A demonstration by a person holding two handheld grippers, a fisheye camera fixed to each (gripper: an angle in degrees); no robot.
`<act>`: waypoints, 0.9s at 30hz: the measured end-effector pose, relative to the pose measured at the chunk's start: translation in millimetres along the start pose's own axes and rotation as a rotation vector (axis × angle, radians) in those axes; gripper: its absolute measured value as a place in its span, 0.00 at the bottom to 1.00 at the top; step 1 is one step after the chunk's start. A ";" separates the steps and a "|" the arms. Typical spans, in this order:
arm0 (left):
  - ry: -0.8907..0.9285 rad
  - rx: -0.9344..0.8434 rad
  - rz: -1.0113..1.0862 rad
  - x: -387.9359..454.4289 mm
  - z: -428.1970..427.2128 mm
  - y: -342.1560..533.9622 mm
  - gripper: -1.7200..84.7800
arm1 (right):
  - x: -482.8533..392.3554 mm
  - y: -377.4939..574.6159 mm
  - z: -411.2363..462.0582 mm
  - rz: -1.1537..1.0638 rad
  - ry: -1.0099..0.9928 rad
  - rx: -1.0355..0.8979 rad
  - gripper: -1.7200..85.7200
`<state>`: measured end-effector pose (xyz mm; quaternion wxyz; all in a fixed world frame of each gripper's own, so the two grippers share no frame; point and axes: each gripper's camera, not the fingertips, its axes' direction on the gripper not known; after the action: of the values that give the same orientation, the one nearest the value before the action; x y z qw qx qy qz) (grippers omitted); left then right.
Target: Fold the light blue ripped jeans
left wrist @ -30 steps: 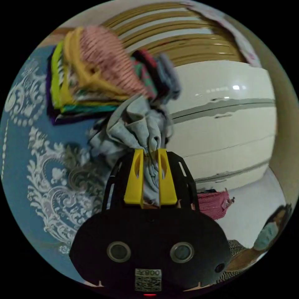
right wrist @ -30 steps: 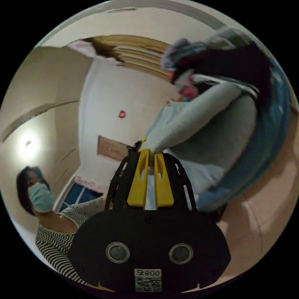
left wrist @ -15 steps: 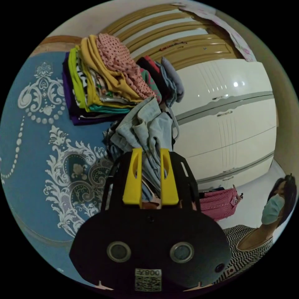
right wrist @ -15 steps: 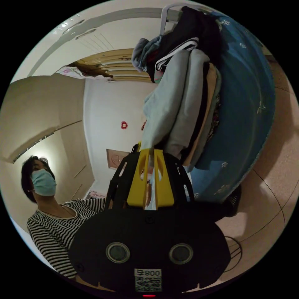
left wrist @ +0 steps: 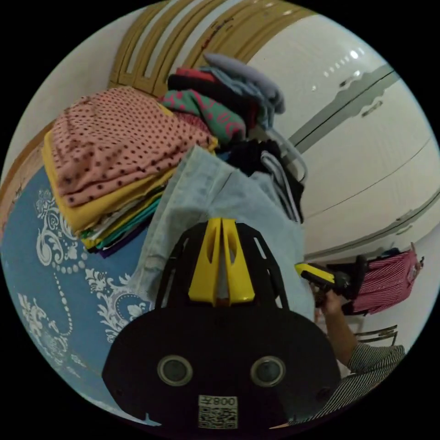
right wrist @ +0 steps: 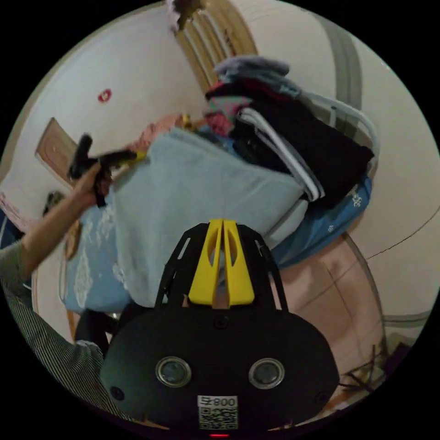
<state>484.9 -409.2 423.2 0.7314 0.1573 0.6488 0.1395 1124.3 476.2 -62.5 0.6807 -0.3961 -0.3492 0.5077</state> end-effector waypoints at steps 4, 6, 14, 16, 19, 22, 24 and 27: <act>-0.173 -0.034 0.152 -4.6 38.8 8.9 0.03 | -18.9 31.9 -10.7 0.039 0.061 0.146 0.02; -0.208 -0.039 0.195 -9.6 44.7 17.9 0.02 | -26.7 38.0 -20.0 0.049 0.082 0.169 0.02; 0.301 0.165 0.118 -89.2 9.7 109.5 0.03 | -33.6 40.5 -100.5 0.039 -0.019 0.170 0.02; 0.378 0.210 0.120 -103.2 -1.6 142.0 0.03 | -33.4 37.5 -143.3 0.039 0.029 0.312 0.03; 0.409 0.216 0.118 -121.9 -15.1 195.9 0.04 | -37.3 8.1 -173.9 -0.039 0.139 0.417 0.05; 0.325 0.165 0.119 -137.9 -26.9 250.2 0.05 | -34.0 -42.7 -173.9 -0.048 0.214 0.355 0.09; 0.250 0.103 0.093 -149.6 -31.3 283.3 0.05 | -31.1 -71.5 -171.2 -0.041 0.206 0.299 0.11; 0.128 -0.057 0.031 -173.1 -28.2 337.5 0.08 | -31.7 -105.9 -172.0 -0.014 0.205 0.251 0.13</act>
<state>436.2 -170.7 715.5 0.6903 0.1374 0.6875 0.1791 1311.5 395.7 -46.3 0.7605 -0.3552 -0.2147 0.4994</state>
